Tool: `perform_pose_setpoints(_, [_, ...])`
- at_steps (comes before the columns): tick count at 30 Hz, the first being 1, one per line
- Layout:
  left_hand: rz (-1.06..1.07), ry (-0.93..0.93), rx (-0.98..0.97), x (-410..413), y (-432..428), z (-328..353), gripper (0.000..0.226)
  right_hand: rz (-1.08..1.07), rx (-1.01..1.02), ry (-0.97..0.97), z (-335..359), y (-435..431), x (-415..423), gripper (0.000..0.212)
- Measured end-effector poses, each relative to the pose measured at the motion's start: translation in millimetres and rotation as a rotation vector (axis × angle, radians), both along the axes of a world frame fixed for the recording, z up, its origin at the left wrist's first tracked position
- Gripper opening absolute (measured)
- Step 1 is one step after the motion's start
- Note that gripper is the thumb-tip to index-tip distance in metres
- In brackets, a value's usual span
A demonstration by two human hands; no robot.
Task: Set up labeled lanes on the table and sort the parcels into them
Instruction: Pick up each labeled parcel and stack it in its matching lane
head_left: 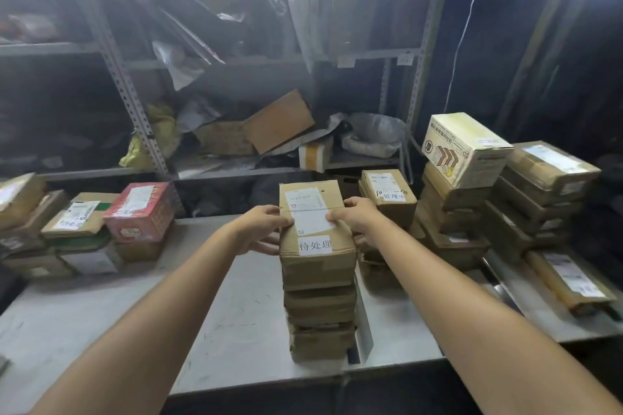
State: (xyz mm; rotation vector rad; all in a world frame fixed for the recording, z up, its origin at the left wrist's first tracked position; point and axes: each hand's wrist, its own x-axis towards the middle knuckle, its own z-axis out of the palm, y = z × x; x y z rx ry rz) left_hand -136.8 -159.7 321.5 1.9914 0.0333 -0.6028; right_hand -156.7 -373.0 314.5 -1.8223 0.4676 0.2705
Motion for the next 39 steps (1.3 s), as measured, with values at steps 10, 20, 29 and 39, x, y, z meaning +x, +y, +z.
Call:
perform_pose_setpoints(10, [0.021, -0.025, 0.084, 14.9, 1.5, -9.4, 0.046, 0.049, -0.048, 0.001, -3.5, -5.4, 1.5, 0.063])
perform_pose_setpoints(20, [0.037, -0.281, 0.455, 14.8, 39.5, 10.6, 0.049, 0.230, -0.665, -0.244, 25.8, 19.0, 28.7, 0.059])
perform_pose_setpoints(29, [0.186, -0.224, 0.749, -50.4, 196.5, 12.6, 0.035, 0.638, -0.853, -0.413, 35.6, 162.7, 35.5, 0.051])
perform_pose_setpoints(39, [0.385, -0.178, 0.778, -94.6, 403.1, -14.9, 0.042, 0.924, -0.815, -0.384, -4.2, 371.2, 33.9, 0.042])
